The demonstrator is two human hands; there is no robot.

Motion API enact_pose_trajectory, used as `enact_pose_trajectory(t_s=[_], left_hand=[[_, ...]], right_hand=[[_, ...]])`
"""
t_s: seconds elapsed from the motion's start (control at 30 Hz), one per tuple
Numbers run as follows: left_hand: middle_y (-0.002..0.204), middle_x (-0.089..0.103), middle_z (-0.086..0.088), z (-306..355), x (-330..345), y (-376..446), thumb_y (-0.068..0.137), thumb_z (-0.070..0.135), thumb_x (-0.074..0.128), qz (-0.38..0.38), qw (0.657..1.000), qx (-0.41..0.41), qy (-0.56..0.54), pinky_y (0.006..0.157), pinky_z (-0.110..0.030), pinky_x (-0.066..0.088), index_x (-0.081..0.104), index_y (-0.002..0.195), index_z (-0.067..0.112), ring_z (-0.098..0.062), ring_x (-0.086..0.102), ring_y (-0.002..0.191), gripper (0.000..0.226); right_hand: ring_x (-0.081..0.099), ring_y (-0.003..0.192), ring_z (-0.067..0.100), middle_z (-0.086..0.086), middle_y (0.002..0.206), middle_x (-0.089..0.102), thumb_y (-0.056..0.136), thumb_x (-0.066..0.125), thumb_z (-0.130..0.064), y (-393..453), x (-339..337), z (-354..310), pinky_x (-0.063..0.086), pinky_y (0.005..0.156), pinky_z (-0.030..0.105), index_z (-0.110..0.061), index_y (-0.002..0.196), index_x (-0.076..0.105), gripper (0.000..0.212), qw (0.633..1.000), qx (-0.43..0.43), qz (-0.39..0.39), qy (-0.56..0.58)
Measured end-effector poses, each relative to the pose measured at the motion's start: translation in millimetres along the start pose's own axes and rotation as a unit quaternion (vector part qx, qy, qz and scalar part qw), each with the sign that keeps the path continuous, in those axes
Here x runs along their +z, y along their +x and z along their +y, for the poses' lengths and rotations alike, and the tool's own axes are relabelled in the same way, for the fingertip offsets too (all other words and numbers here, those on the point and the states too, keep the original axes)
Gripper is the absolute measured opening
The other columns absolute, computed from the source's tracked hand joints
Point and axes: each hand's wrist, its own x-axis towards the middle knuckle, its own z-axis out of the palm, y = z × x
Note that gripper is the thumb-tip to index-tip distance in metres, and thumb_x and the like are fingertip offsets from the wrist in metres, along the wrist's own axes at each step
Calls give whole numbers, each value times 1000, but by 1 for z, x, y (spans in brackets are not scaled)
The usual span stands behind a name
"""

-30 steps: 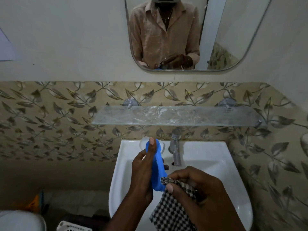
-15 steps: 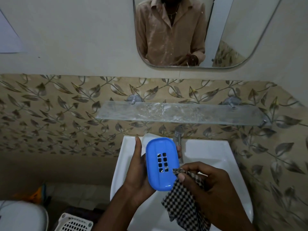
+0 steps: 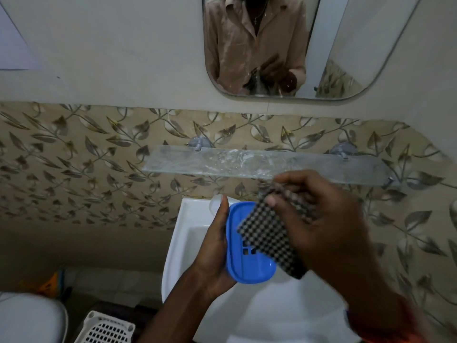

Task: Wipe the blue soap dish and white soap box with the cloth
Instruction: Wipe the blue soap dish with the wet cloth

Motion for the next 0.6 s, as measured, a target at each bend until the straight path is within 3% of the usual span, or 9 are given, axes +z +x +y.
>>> enact_pose_trajectory(t_s=[0.1,0.2,0.27,0.33,0.43,0.6], left_hand=[[111,79,-11,-6,5,2,97,67,43,8,1000,25,14,79,-36,62,81,110,16,-25,76,102,64],[105,81,-10,-5,0,2,95,66,45,11,998,55,-8,78,-33,62,83,104,17,-24,77,100,63],[103,81,-10,-2,-4,1,86,74,47,4,997,72,-1,79,-34,62,83,103,18,-24,77,98,68],[107,80,-12,4,-6,1,79,81,46,9,997,69,19,80,-36,63,81,110,18,-26,77,98,78],[115,75,-15,8,-7,-1,79,84,43,24,997,71,21,88,-41,61,74,126,20,-28,73,101,85],[107,80,-12,-7,7,-4,74,80,47,33,993,109,36,77,-39,64,83,102,27,-28,77,99,70]], right_hand=[[66,93,16,4,103,70,95,63,-15,-6,40,5,55,85,25,-9,113,69,20,989,-43,-72,-118],[69,92,21,9,104,71,91,60,-17,-10,53,6,57,83,27,-4,114,69,28,981,-69,-108,-145],[72,91,20,10,102,73,85,72,-13,-18,55,8,57,84,24,-3,111,71,28,976,-99,-126,-147],[72,87,17,7,99,74,79,77,-10,-33,56,10,56,81,20,-6,106,73,28,972,-106,-149,-150],[72,84,15,3,100,71,81,71,-13,-42,54,11,63,76,26,-12,105,73,24,961,-92,-218,-143],[73,83,18,10,102,73,88,70,-17,-15,53,18,62,70,25,-3,108,71,25,972,-84,-112,-188]])
